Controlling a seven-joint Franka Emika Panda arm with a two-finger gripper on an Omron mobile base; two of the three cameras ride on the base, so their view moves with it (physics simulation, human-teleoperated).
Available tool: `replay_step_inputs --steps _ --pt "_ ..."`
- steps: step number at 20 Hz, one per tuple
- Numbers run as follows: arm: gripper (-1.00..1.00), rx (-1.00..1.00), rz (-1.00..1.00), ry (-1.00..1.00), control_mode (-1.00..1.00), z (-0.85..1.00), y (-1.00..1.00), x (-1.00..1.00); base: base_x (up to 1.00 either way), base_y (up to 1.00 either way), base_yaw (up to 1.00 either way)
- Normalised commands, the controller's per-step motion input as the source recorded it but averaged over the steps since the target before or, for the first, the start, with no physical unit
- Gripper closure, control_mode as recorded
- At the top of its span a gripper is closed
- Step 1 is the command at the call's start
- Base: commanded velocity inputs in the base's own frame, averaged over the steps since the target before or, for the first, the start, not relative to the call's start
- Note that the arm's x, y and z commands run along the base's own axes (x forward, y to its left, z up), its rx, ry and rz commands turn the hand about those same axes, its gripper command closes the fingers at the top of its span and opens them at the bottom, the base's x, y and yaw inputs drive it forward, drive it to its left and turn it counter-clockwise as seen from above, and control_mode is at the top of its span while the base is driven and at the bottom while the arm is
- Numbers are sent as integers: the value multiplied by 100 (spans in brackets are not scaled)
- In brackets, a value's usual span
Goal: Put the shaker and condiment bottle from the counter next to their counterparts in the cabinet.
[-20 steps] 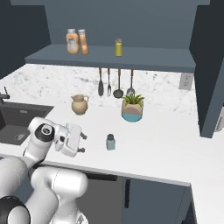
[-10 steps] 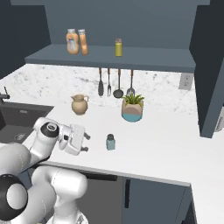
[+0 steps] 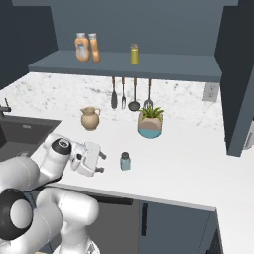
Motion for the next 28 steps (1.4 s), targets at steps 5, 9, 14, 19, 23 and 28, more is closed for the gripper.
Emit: replay_step_inputs --steps 5,9,14,19,23,28 --pt "-100 0 0 1 -100 0 -22 0 0 0 0" --pt "-100 0 0 7 -100 0 -11 5 0 0 0" --pt "-100 -3 0 11 -100 0 -1 21 0 0 0" --pt "-100 -7 4 6 -100 0 0 26 0 0 0" --pt "-100 -7 4 1 -100 -2 0 8 0 0 0" --pt "-100 -4 5 0 -100 -5 0 1 0 0 0"
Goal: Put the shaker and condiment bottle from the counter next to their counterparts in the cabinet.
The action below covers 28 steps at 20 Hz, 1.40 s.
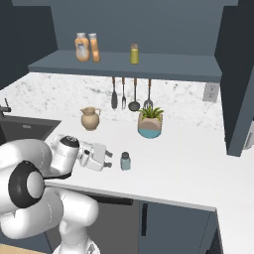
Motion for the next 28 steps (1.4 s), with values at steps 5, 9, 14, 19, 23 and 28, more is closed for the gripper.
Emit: replay_step_inputs --steps 5,9,14,19,23,28 --pt "-100 -2 5 0 -100 -8 -1 4 0 0 0" --pt "-100 -2 4 0 -100 -11 0 5 0 0 0" --pt "-100 -1 4 0 -100 -1 -11 4 0 0 0" --pt "-100 0 7 0 -100 -3 -22 0 0 0 0" --pt "-100 0 6 0 -100 -4 -20 0 0 0 0" --pt "-100 0 2 0 -100 -12 -4 -3 0 0 0"
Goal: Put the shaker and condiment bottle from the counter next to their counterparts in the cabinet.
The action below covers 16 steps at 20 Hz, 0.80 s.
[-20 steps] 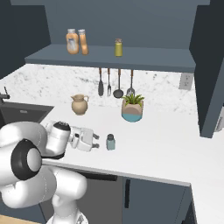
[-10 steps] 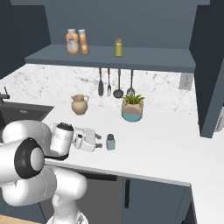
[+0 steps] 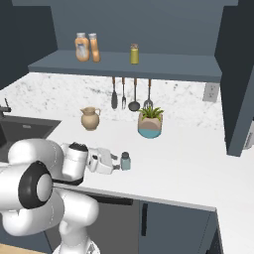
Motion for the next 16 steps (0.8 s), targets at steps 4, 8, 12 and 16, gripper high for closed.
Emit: replay_step_inputs --steps 4,8,12,16 --pt "-100 0 2 0 -100 -10 0 -30 0 0 0" --pt "-100 0 6 0 -100 0 0 -17 0 0 0" --pt "-100 0 10 0 -100 -1 0 -18 0 0 0" --pt "-100 0 11 -1 -100 -4 0 -6 0 0 0"
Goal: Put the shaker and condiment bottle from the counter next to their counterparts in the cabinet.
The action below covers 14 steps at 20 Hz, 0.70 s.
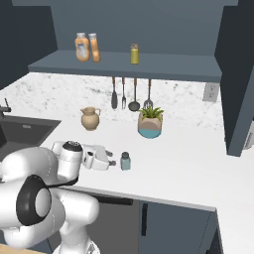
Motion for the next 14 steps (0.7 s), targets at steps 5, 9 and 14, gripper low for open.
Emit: replay_step_inputs --steps 5,9,14 --pt "-100 1 4 -5 -100 0 0 0 0 0 0" --pt "-100 3 1 -1 -100 -27 0 0 0 0 0" --pt "-100 5 0 -1 -100 -9 0 -4 0 0 0"
